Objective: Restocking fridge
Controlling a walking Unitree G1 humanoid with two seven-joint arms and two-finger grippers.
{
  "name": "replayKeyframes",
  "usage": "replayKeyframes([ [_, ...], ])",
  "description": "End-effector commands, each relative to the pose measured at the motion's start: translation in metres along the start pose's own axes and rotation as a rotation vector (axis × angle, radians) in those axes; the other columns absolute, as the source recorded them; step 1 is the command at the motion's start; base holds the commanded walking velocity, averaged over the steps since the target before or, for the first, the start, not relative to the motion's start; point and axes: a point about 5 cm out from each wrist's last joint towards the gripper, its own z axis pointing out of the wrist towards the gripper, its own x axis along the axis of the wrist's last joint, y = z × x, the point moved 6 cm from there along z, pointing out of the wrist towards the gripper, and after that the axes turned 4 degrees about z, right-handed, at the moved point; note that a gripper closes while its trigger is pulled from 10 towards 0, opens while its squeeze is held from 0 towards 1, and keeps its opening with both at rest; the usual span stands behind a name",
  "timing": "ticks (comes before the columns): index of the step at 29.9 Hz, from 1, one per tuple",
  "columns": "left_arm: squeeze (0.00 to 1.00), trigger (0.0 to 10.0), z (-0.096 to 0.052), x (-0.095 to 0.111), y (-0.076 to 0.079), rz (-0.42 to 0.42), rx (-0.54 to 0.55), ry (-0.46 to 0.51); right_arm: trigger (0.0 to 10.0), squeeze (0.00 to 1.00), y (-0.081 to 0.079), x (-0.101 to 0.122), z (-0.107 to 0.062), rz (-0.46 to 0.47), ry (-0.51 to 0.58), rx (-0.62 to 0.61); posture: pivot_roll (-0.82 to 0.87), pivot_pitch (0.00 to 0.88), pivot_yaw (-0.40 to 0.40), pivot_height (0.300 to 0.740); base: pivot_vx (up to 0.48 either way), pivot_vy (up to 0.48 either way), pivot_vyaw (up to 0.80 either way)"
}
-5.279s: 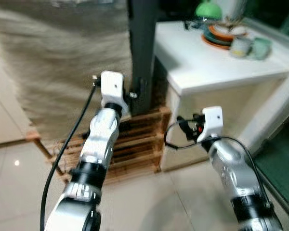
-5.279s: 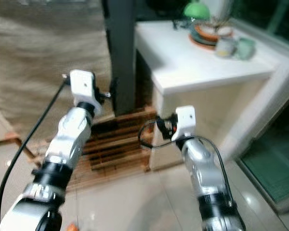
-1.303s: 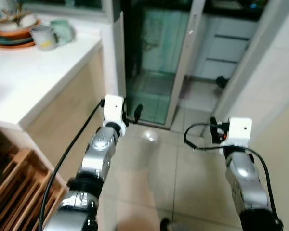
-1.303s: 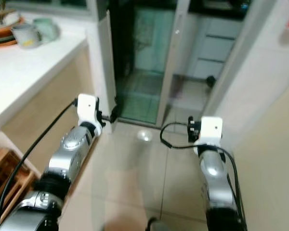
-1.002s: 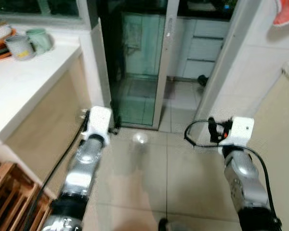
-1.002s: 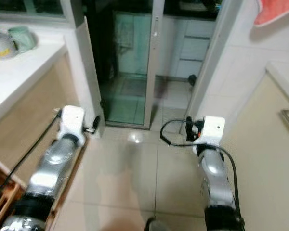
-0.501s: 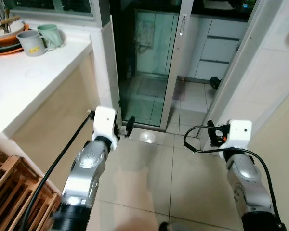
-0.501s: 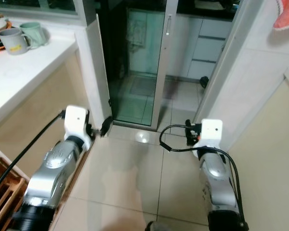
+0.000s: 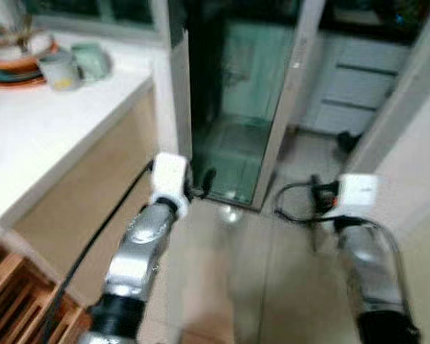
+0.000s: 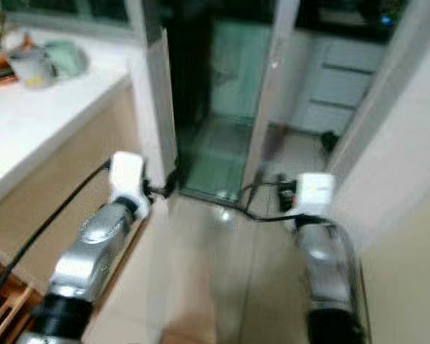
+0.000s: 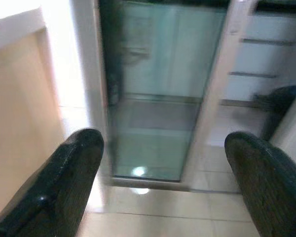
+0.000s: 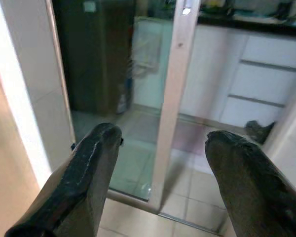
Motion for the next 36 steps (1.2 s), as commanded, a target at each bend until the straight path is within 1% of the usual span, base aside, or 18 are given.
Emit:
replayKeyframes([
  [1, 0.00, 10.0, -0.007, -0.028, -0.019, 0.024, 0.117, -0.137, 10.0, 0.13, 0.011, -0.005, -0.004, 0.015, -0.037, -0.003, -0.15, 0.000, -0.036, 0.740, 0.390, 0.277, 0.00],
  [2, 0.00, 10.0, -0.015, -0.043, -0.030, 0.031, 0.164, -0.207, 10.0, 0.13, 0.009, -0.006, -0.006, 0.028, -0.052, 0.023, -0.15, 0.000, -0.039, 0.740, 0.000, 0.000, 0.00],
  [3, 0.00, 10.0, -0.015, -0.043, -0.030, 0.031, 0.164, -0.207, 10.0, 0.13, 0.009, -0.006, -0.006, 0.028, -0.052, 0.023, -0.15, 0.000, -0.039, 0.740, 0.000, 0.000, 0.00],
  [4, 0.00, 10.0, -0.021, -0.051, -0.035, 0.033, 0.188, -0.249, 10.0, 0.13, 0.007, -0.008, -0.007, 0.037, -0.061, 0.039, -0.14, 0.000, -0.043, 0.740, 0.000, 0.000, 0.00],
  [6, 0.00, 10.0, -0.038, -0.057, -0.034, 0.049, 0.149, -0.267, 10.0, 0.13, 0.009, -0.014, -0.015, 0.022, -0.095, 0.071, -0.11, 0.000, -0.059, 0.740, 0.000, 0.000, 0.00],
  [7, 0.00, 10.0, -0.044, -0.057, -0.033, 0.055, 0.137, -0.266, 10.0, 0.13, 0.010, -0.017, -0.017, 0.015, -0.104, 0.075, -0.10, 0.000, -0.061, 0.740, 0.000, 0.000, 0.00],
  [10, 0.00, 10.0, -0.051, -0.058, -0.032, 0.020, 0.118, -0.253, 10.0, 0.13, 0.019, -0.027, -0.015, 0.026, -0.145, 0.039, -0.07, 0.000, -0.079, 0.740, 0.000, 0.000, 0.00],
  [11, 0.00, 10.0, -0.050, -0.057, -0.030, 0.008, 0.112, -0.245, 10.0, 0.13, 0.020, -0.027, -0.014, 0.029, -0.147, 0.031, -0.07, 0.000, -0.080, 0.740, 0.000, 0.000, 0.00],
  [13, 0.00, 10.0, -0.048, -0.056, -0.023, 0.044, 0.086, -0.247, 10.0, 0.11, 0.017, -0.026, -0.011, 0.021, -0.150, 0.030, -0.07, 0.000, -0.079, 0.740, 0.000, 0.000, 0.00],
  [14, 0.00, 10.0, -0.048, -0.056, -0.023, 0.044, 0.086, -0.247, 10.0, 0.11, 0.017, -0.026, -0.011, 0.021, -0.150, 0.030, -0.07, 0.000, -0.079, 0.740, 0.000, 0.000, 0.00],
  [16, 0.00, 10.0, -0.048, -0.061, -0.018, 0.120, 0.063, -0.286, 10.0, 0.11, 0.015, -0.026, -0.013, 0.038, -0.154, 0.038, -0.08, 0.000, -0.070, 0.740, 0.000, 0.000, 0.00],
  [18, 0.00, 10.0, -0.048, -0.061, -0.017, 0.131, 0.056, -0.292, 10.0, 0.11, 0.015, -0.026, -0.014, 0.047, -0.158, 0.036, -0.08, 0.000, -0.070, 0.740, 0.000, 0.000, 0.00],
  [20, 0.00, 10.0, -0.051, -0.058, -0.020, 0.171, 0.053, -0.305, 10.0, 0.11, 0.016, -0.028, -0.019, 0.087, -0.163, 0.036, -0.09, 0.000, -0.061, 0.740, 0.000, 0.000, 0.00],
  [24, 0.00, 10.0, -0.050, -0.051, -0.018, 0.214, 0.036, -0.298, 10.0, 0.11, 0.018, -0.032, -0.021, 0.094, -0.171, 0.052, -0.09, 0.000, -0.048, 0.740, 0.000, 0.000, 0.00],
  [29, 0.00, 10.0, -0.035, -0.027, -0.017, 0.206, 0.037, -0.218, 10.0, 0.11, 0.027, -0.030, -0.020, 0.091, -0.152, 0.011, -0.10, 0.000, -0.045, 0.740, 0.000, 0.000, 0.00],
  [30, 0.00, 10.0, -0.032, -0.023, -0.018, 0.224, 0.037, -0.205, 10.0, 0.11, 0.028, -0.030, -0.020, 0.091, -0.150, 0.007, -0.10, 0.000, -0.036, 0.740, 0.000, 0.000, 0.00],
  [34, 0.00, 10.0, -0.030, -0.015, -0.020, 0.239, 0.027, -0.189, 10.0, 0.11, 0.028, -0.032, -0.021, 0.102, -0.143, -0.006, -0.10, 0.000, -0.004, 0.740, 0.000, 0.000, 0.00],
  [36, 0.00, 10.0, -0.026, -0.007, -0.025, 0.242, 0.022, -0.165, 10.0, 0.11, 0.023, -0.035, -0.022, 0.118, -0.136, -0.022, -0.11, 0.000, 0.027, 0.740, 0.000, 0.000, 0.00],
])
